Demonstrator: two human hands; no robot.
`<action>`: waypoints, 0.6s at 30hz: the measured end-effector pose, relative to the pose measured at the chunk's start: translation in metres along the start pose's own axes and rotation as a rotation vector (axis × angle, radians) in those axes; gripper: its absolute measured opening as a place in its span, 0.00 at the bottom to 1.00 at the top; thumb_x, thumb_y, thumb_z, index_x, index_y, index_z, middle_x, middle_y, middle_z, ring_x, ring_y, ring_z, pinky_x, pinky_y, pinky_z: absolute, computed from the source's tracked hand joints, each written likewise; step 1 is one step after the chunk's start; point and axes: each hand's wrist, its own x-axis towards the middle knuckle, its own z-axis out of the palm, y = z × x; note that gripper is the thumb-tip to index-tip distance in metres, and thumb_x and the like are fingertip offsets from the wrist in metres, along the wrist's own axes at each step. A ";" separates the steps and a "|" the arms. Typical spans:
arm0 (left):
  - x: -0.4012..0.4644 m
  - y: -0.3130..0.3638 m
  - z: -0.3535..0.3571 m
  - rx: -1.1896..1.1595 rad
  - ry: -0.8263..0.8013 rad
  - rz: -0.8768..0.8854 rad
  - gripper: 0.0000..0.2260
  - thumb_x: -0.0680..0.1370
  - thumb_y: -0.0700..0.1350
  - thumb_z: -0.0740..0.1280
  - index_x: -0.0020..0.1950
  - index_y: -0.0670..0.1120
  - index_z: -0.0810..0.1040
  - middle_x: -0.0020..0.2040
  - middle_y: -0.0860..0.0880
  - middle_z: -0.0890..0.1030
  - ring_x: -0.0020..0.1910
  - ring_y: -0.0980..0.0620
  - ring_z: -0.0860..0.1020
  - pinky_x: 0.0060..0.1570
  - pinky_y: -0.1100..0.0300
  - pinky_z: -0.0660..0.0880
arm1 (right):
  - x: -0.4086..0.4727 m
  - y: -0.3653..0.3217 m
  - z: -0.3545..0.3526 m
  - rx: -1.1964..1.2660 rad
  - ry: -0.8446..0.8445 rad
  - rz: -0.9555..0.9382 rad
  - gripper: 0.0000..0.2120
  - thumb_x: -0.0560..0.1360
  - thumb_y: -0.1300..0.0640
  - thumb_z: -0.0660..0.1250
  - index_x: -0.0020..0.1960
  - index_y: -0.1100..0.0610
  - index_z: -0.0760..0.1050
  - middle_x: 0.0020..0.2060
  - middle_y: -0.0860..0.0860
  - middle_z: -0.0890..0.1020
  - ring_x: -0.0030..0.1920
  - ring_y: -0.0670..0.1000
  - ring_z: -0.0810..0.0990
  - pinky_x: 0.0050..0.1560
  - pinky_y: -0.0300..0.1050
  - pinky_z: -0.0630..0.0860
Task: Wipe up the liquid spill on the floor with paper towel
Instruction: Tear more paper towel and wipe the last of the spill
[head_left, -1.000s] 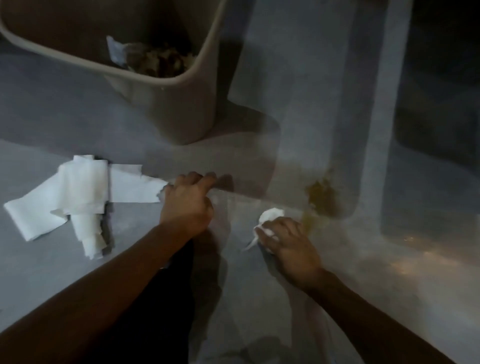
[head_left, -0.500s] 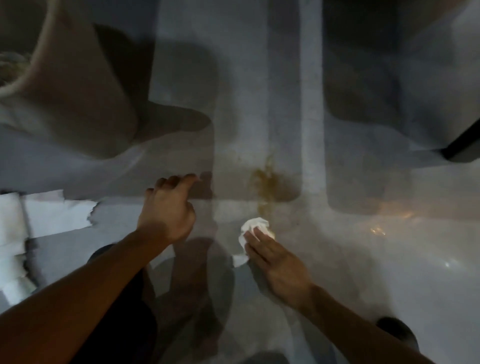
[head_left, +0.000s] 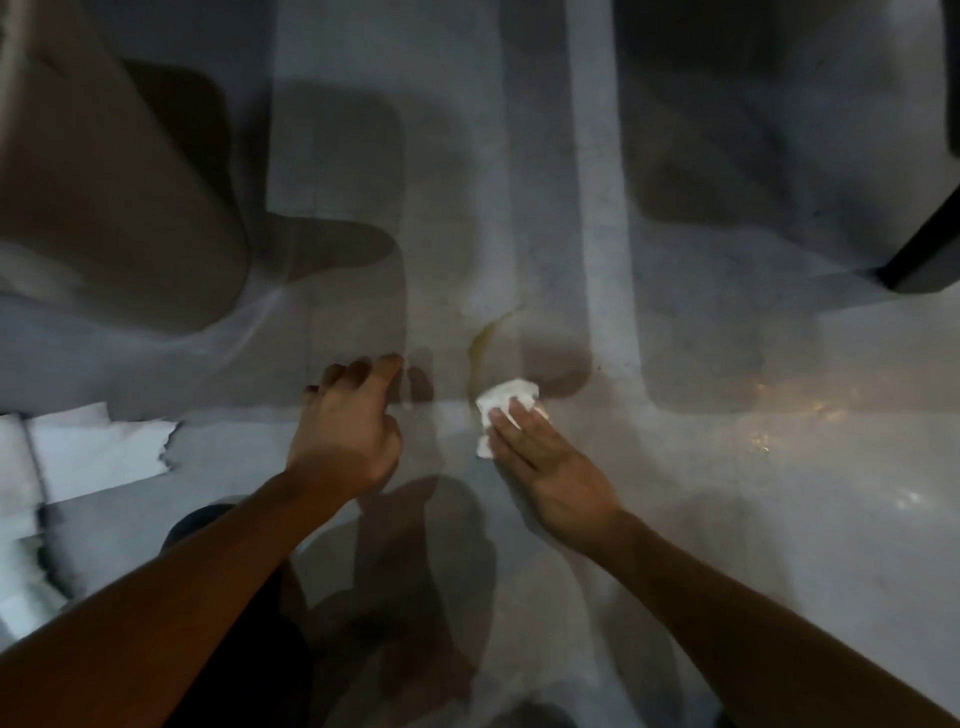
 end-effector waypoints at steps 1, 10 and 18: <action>0.000 0.001 0.001 0.023 0.004 0.009 0.28 0.73 0.40 0.69 0.72 0.47 0.70 0.62 0.40 0.78 0.60 0.35 0.73 0.59 0.39 0.72 | -0.014 0.008 -0.003 0.013 -0.005 -0.011 0.24 0.80 0.62 0.54 0.74 0.64 0.69 0.75 0.61 0.68 0.77 0.63 0.62 0.78 0.57 0.55; 0.015 -0.003 0.003 0.218 -0.041 -0.206 0.40 0.73 0.50 0.71 0.79 0.58 0.52 0.78 0.41 0.48 0.77 0.31 0.50 0.71 0.31 0.61 | 0.106 0.016 -0.004 0.138 0.085 0.444 0.32 0.75 0.67 0.58 0.79 0.66 0.58 0.79 0.64 0.58 0.79 0.67 0.55 0.79 0.61 0.52; 0.014 -0.013 0.003 0.235 -0.076 -0.175 0.48 0.72 0.54 0.70 0.81 0.60 0.39 0.81 0.43 0.45 0.79 0.33 0.46 0.73 0.34 0.62 | 0.009 0.043 -0.004 0.170 0.065 0.194 0.23 0.83 0.61 0.57 0.78 0.57 0.63 0.78 0.55 0.63 0.78 0.59 0.61 0.79 0.51 0.55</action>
